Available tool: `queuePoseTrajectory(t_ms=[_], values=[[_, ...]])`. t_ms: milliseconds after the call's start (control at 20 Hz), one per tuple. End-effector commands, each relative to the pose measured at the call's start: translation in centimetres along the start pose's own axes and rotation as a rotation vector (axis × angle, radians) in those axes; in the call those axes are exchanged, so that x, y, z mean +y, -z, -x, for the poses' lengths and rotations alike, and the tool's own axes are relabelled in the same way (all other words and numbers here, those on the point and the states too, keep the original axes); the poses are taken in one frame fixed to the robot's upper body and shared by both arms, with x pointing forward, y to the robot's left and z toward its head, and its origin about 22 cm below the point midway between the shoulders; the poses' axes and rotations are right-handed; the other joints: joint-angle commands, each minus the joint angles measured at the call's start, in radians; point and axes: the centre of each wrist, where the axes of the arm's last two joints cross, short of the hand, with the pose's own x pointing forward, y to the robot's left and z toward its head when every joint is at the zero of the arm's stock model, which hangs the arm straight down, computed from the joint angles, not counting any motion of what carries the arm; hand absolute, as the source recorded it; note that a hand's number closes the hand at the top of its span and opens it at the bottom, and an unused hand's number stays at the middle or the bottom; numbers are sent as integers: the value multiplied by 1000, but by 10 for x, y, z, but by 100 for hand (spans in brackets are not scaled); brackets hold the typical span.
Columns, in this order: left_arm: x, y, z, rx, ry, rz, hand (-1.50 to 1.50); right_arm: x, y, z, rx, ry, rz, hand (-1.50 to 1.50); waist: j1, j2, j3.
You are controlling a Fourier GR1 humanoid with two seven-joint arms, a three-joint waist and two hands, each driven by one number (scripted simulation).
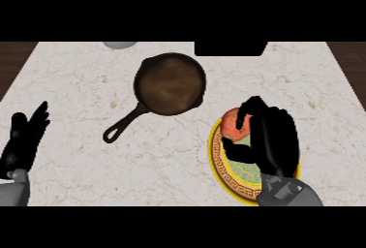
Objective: Pick the squash from the plate and place it in the pan
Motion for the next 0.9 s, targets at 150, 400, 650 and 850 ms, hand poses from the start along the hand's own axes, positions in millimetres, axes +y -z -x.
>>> queuePoseTrajectory(t_ms=[150, 400, 650, 850], values=[[6, 8, -5, -7, 0, 12, 0, 14, 49, -45, 13, 114, 26, 150, 16, 5, 0], [-12, 12, -8, -21, 3, 15, 0, 25, 94, -48, 58, 227, 23, 150, 21, 8, 0], [-7, 21, -3, -26, 3, 34, 0, 50, 124, -64, 99, 290, 6, 150, 38, 15, 0], [-20, 14, -17, -42, -2, 61, 0, 70, 142, -64, 136, 250, -25, 150, 65, 20, 1]])
